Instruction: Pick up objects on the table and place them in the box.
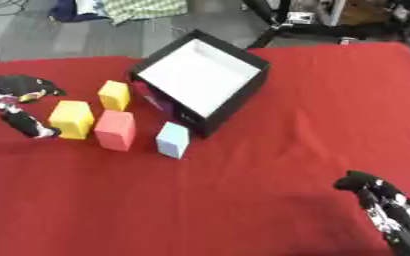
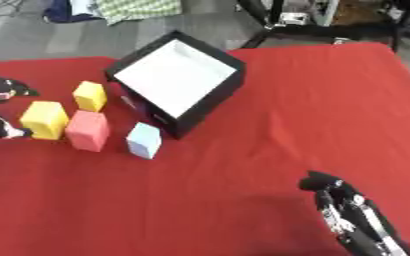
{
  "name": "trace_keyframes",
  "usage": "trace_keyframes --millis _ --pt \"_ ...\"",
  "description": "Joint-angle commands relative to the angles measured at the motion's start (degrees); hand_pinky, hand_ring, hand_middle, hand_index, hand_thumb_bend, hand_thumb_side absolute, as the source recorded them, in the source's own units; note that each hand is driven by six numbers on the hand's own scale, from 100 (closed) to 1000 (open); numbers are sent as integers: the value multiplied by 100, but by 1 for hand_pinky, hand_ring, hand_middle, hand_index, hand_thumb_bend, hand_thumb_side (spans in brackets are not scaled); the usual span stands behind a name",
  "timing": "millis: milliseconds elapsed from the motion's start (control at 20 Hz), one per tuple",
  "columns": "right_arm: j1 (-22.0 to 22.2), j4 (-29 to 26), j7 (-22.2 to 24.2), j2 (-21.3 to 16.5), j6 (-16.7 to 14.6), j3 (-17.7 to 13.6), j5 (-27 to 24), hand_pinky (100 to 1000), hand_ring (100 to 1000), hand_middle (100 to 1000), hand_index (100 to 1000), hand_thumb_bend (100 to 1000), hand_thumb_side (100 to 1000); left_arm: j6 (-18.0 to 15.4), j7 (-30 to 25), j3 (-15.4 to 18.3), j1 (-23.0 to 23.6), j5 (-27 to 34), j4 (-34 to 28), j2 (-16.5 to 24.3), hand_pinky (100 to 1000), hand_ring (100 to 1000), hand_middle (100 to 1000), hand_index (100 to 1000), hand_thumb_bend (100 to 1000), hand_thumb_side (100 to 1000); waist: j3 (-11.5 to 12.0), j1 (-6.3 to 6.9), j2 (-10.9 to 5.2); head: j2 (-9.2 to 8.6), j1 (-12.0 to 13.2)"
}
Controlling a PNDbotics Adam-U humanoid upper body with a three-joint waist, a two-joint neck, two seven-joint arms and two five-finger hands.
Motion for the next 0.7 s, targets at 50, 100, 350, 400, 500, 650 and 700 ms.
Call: trace_keyframes --millis 50,100,350,400,500,650,700 --pt "-42 -56 17 -14 -11 3 -51 1000 805 722 837 100 539 7 148 96 -174 -119 85 3 823 845 858 971 359 467 -18 -80 -92 -9 31" --pt "-44 -55 19 -13 -10 7 -52 1000 805 722 836 100 539 10 167 101 -191 -151 140 -41 822 844 854 970 358 466 -23 -81 -91 -9 38" --pt "-52 -54 33 -13 -12 14 -58 1000 805 722 836 100 538 -52 -91 91 -240 -282 410 -206 783 737 698 860 290 237 -55 -86 -86 -9 45" --pt "-52 -53 32 -12 -11 12 -58 1000 805 722 835 100 539 -81 -184 91 -250 -277 418 -220 769 695 639 815 277 198 -60 -85 -84 -9 46" --pt "-55 -52 27 -11 -9 8 -56 1000 805 722 835 100 538 -122 -322 120 -271 -175 319 -212 734 608 550 739 234 170 -66 -83 -84 -9 48" --pt "-49 -51 25 -15 -9 4 -54 1000 805 722 834 100 538 -155 -340 174 -368 92 -27 -107 716 549 482 677 178 161 -71 -78 -93 -9 55" --pt "-45 -49 24 -17 -10 3 -52 1000 805 722 833 100 538 -165 -321 184 -445 162 -175 -47 717 547 478 672 170 159 -71 -77 -100 -9 63"
